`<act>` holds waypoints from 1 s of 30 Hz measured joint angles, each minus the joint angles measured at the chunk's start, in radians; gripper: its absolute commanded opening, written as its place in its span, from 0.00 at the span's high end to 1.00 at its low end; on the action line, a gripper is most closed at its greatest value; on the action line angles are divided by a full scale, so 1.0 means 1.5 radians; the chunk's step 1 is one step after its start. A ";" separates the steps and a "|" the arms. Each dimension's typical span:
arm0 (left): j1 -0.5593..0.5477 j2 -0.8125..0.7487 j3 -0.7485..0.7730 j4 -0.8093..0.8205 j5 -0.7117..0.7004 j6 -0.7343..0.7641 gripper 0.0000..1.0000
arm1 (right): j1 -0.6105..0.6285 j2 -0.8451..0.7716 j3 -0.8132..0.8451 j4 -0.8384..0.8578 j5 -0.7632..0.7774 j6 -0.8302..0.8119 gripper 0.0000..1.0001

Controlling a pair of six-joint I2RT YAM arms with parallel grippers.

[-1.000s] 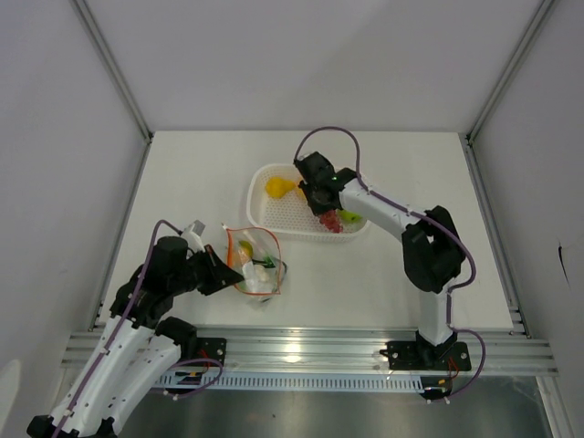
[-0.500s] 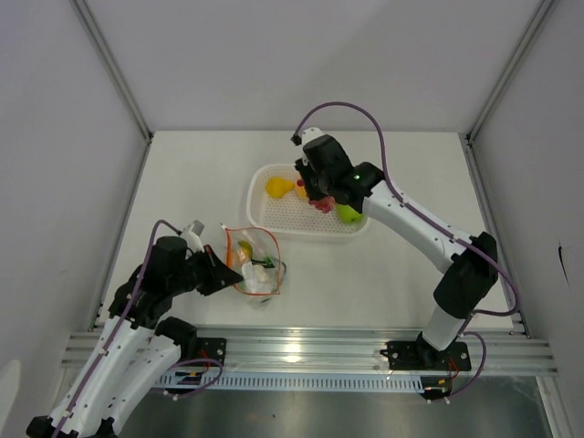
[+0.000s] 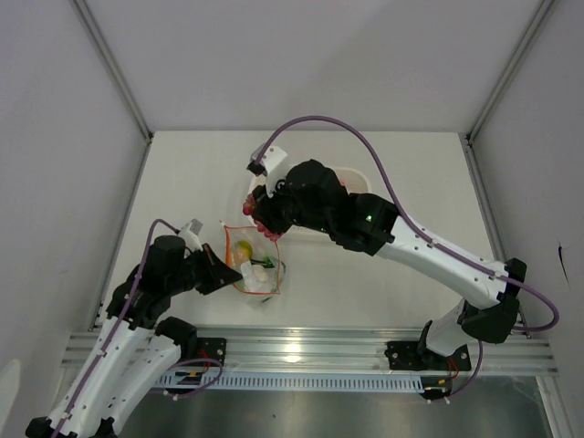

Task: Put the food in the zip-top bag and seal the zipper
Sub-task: Place the fake fruit in the zipper food storage bag.

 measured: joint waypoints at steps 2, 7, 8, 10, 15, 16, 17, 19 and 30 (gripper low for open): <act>0.000 0.000 0.003 -0.003 -0.001 0.000 0.99 | 0.016 0.001 0.000 0.002 -0.007 0.001 0.92; 0.000 0.000 0.015 -0.007 -0.002 0.000 0.99 | 0.052 0.005 -0.003 0.022 -0.030 0.005 0.92; 0.000 0.000 0.017 -0.008 -0.003 0.000 1.00 | 0.058 0.009 -0.004 0.026 -0.034 0.005 0.92; 0.000 0.000 0.020 -0.010 -0.007 0.000 0.99 | 0.070 0.024 -0.004 0.032 -0.039 0.005 0.92; 0.000 -0.010 0.026 -0.021 -0.012 0.000 0.99 | 0.082 0.074 -0.013 0.039 -0.038 0.004 0.93; 0.000 -0.012 0.026 -0.023 -0.012 0.000 0.99 | 0.082 0.082 -0.019 0.041 -0.034 0.004 0.94; 0.000 -0.015 0.026 -0.025 -0.012 0.000 0.99 | 0.082 0.089 -0.025 0.042 -0.026 0.004 0.94; 0.000 -0.018 0.026 -0.030 -0.012 0.000 0.99 | 0.082 0.101 -0.036 0.043 -0.007 0.001 0.95; 0.000 -0.024 0.029 -0.040 -0.012 0.000 0.99 | 0.082 0.143 -0.047 0.049 0.105 -0.017 0.95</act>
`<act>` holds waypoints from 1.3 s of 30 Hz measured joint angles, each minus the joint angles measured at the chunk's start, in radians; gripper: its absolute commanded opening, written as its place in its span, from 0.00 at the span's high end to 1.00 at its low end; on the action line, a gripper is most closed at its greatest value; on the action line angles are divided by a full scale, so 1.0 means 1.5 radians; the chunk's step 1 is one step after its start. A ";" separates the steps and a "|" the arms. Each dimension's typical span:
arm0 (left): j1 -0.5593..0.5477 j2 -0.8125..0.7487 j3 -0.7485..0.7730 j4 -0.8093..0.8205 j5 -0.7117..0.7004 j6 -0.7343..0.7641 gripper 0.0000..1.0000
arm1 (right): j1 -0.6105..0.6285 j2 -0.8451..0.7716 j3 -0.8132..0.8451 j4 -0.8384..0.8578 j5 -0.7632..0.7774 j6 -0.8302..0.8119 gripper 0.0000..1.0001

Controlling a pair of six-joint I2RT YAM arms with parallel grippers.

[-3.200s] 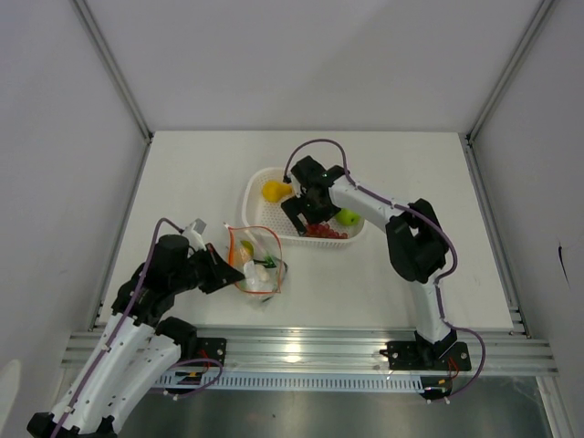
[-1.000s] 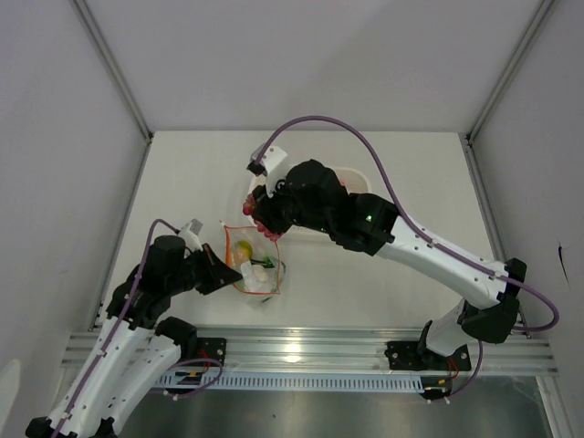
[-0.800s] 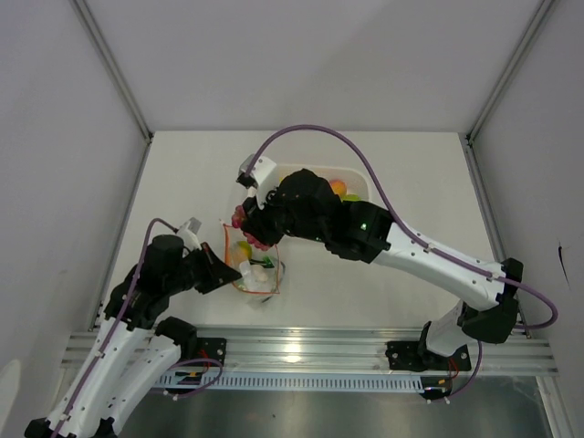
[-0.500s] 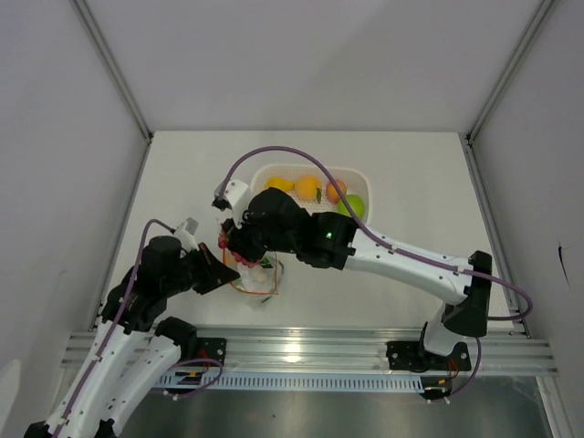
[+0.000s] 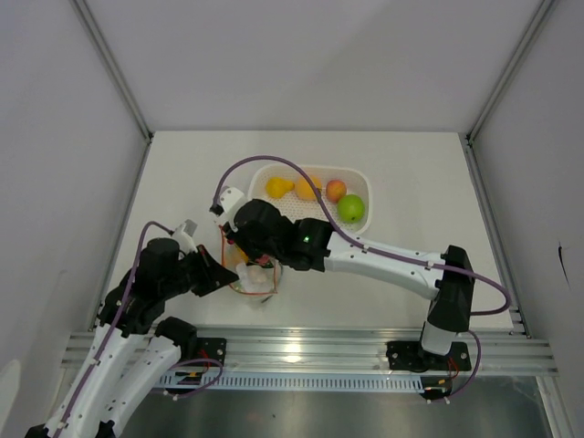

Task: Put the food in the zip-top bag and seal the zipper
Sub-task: Place the fake fruit in the zipper food storage bag.

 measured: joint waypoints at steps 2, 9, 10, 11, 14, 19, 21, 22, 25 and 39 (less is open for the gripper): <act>0.000 -0.002 0.005 -0.003 0.000 0.000 0.99 | 0.001 0.004 -0.002 0.003 0.017 -0.005 0.95; 0.000 -0.006 0.014 -0.005 0.000 0.000 1.00 | 0.007 0.032 -0.015 0.014 0.084 -0.026 0.94; 0.000 -0.006 0.014 -0.006 0.000 0.000 0.99 | 0.007 0.039 -0.016 0.017 0.089 -0.028 0.93; 0.000 -0.007 0.014 -0.007 0.000 0.000 0.99 | 0.007 0.046 -0.016 0.019 0.093 -0.030 0.93; 0.000 -0.010 0.015 -0.008 0.000 0.000 0.99 | 0.007 0.067 -0.016 0.025 0.101 -0.032 0.93; 0.000 -0.017 0.017 -0.010 0.000 0.000 0.99 | 0.005 0.103 -0.016 0.033 0.099 -0.031 0.92; 0.000 -0.019 0.017 -0.012 0.000 -0.001 0.99 | 0.003 0.116 -0.016 0.033 0.093 -0.031 0.92; 0.000 -0.020 0.017 -0.012 0.000 -0.001 0.99 | 0.001 0.122 -0.016 0.033 0.090 -0.030 0.92; 0.000 -0.021 0.017 -0.013 0.000 -0.001 0.99 | -0.006 0.135 -0.016 0.034 0.082 -0.023 0.92; 0.000 -0.020 0.017 -0.012 0.000 -0.001 1.00 | -0.019 0.143 -0.016 0.032 0.084 -0.009 0.49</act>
